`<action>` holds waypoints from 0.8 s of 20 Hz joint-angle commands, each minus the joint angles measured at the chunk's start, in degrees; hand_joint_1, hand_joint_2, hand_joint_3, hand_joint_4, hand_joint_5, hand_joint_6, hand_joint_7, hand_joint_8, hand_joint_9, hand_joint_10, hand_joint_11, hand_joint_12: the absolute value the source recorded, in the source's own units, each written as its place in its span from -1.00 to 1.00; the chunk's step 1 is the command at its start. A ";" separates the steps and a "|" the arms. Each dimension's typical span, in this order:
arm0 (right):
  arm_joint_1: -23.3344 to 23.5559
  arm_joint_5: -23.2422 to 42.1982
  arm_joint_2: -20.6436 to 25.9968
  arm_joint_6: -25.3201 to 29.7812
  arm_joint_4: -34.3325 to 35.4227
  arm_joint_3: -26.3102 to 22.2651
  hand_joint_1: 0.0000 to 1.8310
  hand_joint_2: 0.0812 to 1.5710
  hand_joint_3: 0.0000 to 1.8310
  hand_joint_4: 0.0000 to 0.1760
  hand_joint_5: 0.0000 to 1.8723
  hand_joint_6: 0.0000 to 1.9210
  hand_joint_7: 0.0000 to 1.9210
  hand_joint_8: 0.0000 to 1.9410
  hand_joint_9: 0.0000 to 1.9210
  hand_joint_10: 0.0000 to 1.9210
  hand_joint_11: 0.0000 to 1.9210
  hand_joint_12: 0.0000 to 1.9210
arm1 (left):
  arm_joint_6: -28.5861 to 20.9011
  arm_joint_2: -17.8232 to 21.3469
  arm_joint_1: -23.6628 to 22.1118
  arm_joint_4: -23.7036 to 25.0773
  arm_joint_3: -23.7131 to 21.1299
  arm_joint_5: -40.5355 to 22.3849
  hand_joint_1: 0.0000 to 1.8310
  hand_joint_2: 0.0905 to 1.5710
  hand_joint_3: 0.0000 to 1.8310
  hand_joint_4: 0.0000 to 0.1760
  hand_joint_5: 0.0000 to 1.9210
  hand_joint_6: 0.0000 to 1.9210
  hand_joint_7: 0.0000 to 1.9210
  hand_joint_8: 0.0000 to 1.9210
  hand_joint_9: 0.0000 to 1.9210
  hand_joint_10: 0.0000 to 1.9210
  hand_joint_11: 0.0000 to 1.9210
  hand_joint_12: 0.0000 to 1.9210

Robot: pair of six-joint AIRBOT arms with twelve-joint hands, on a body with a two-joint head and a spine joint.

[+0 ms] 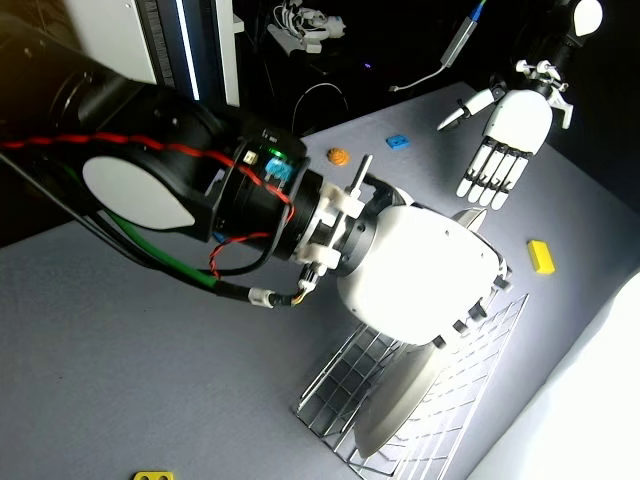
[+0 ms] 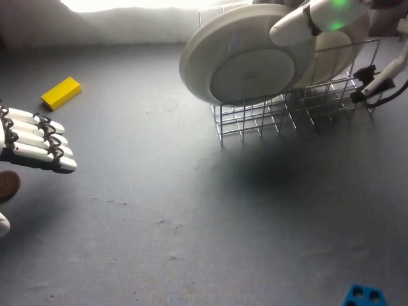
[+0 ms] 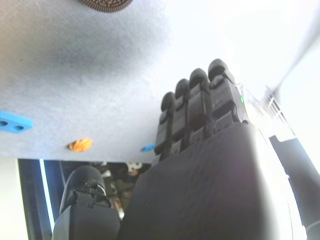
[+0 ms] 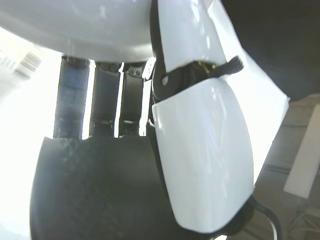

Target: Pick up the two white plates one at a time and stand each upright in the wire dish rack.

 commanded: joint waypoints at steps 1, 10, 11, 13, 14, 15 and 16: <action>0.56 10.38 0.33 1.84 0.65 0.17 0.63 0.37 -1.00 -1.00 0.00 0.11 -0.13 0.10 0.01 -0.03 -0.05 0.44 | -0.08 0.24 -0.67 -3.17 -0.04 -1.59 -1.00 0.28 -1.00 -1.00 -0.90 -1.00 -0.89 -1.00 -0.92 -1.00 -1.00 -0.99; -2.32 12.05 -0.24 2.10 -1.91 2.01 0.62 0.40 -1.00 -1.00 -0.02 0.16 -0.15 0.15 -0.09 0.08 -0.08 0.48 | -0.07 0.29 -0.59 -3.10 -0.12 -1.59 -1.00 0.29 -1.00 -1.00 -0.88 -0.99 -0.87 -0.99 -0.89 -0.99 -0.98 -0.97; -2.44 12.06 -0.24 2.07 -1.96 2.06 0.62 0.40 -1.00 -1.00 -0.02 0.16 -0.15 0.15 -0.09 0.08 -0.08 0.48 | -0.07 0.29 -0.57 -3.10 -0.12 -1.59 -1.00 0.29 -1.00 -1.00 -0.88 -0.99 -0.87 -0.99 -0.89 -0.99 -0.98 -0.97; -2.69 12.15 -0.24 1.98 -2.08 2.10 0.62 0.40 -1.00 -1.00 -0.01 0.16 -0.15 0.13 -0.07 0.07 -0.09 0.49 | -0.07 0.29 -0.52 -3.10 -0.12 -1.59 -1.00 0.28 -1.00 -1.00 -0.88 -0.99 -0.87 -0.99 -0.90 -0.99 -0.99 -0.97; -2.85 12.26 -0.24 1.97 -2.13 2.09 0.62 0.40 -1.00 -1.00 -0.03 0.19 -0.16 0.14 -0.06 0.06 -0.08 0.47 | -0.07 0.29 -0.51 -3.10 -0.12 -1.59 -1.00 0.29 -1.00 -1.00 -0.88 -0.99 -0.87 -1.00 -0.90 -1.00 -0.99 -0.97; -3.07 12.30 -0.26 1.86 -2.22 2.09 0.62 0.42 -1.00 -1.00 -0.06 0.23 -0.20 0.20 -0.12 0.13 -0.12 0.52 | -0.07 0.28 -0.49 -3.10 -0.12 -1.59 -1.00 0.28 -1.00 -1.00 -0.88 -1.00 -0.88 -1.00 -0.90 -1.00 -1.00 -0.97; -3.27 12.30 -0.30 1.78 -2.24 2.09 0.62 0.41 -1.00 -1.00 -0.05 0.22 -0.18 0.18 -0.10 0.11 -0.10 0.51 | -0.07 0.27 -0.48 -3.10 -0.12 -1.59 -1.00 0.27 -1.00 -1.00 -0.87 -0.99 -0.86 -0.99 -0.89 -0.99 -0.98 -0.96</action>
